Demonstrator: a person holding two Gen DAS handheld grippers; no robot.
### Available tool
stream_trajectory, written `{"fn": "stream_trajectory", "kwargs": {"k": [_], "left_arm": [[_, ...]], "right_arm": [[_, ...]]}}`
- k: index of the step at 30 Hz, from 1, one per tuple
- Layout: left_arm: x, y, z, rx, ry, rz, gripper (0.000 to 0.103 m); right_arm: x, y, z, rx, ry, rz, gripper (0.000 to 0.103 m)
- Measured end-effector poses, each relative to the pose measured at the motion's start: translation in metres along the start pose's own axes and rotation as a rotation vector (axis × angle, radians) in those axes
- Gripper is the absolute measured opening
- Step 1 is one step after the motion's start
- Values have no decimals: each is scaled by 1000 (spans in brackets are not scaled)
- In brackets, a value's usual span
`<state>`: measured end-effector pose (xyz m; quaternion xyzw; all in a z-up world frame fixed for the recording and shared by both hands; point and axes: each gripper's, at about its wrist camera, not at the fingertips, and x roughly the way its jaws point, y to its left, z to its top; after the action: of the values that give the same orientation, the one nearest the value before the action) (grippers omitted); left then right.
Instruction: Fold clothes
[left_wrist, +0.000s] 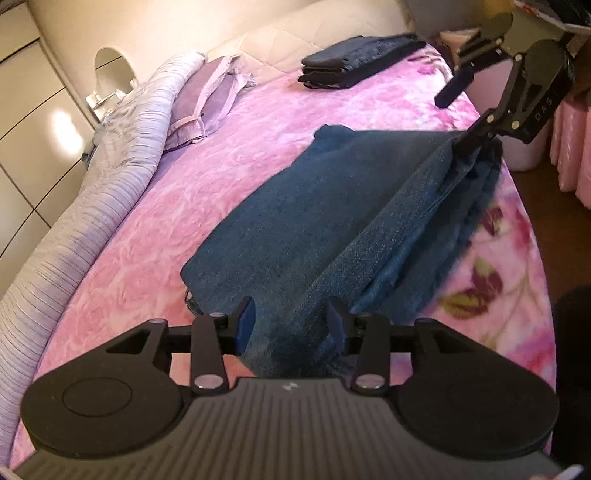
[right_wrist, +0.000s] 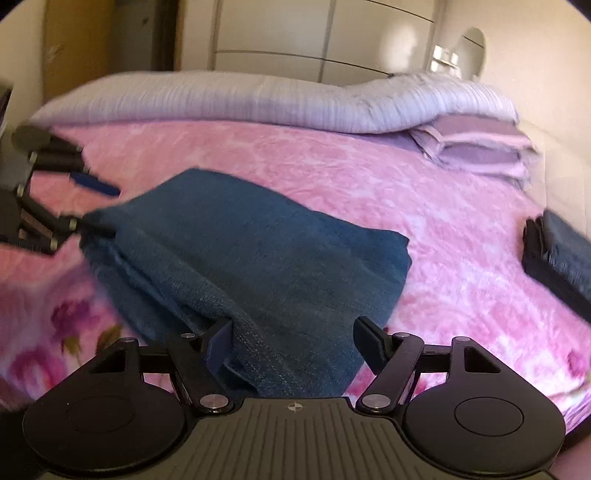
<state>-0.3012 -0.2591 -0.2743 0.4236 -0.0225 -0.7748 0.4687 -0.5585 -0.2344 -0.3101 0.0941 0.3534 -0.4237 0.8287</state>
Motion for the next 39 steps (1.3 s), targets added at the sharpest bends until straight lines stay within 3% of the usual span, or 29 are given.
{"fn": "stream_trajectory", "kwargs": {"k": [5,12,15,17,18,19,20,25,28,32,39], "left_arm": [[-3,-18,-22,71,10,31,38],[-5,-24,-23,104,-1,49,38],[-13,-28,-25,166,-22,52,46],[-17,-38,-27,234,-43,59,64],[-19,-43,-28,268,-54,63,67],[-16,-48,-28,300,-48,68,68],[-14,-53,-28,332,-42,72,68],[21,-69,-20,434,38,116,68],[38,-64,-12,401,67,125,61],[44,-56,-7,360,89,79,54],[45,-55,-6,359,96,67,53]], "right_arm": [[-9,36,-18,-150,-18,-28,71],[25,99,-46,-536,44,-86,72],[42,106,-46,-668,46,-127,73],[49,102,-41,-712,19,-130,73],[51,99,-37,-704,18,-138,70],[52,95,-31,-671,23,-119,45],[53,91,-26,-639,27,-100,37],[45,82,-10,-524,15,-67,34],[40,79,-6,-498,12,-51,34],[29,84,-10,-504,11,-49,34],[33,87,-21,-528,16,-62,37]]}}
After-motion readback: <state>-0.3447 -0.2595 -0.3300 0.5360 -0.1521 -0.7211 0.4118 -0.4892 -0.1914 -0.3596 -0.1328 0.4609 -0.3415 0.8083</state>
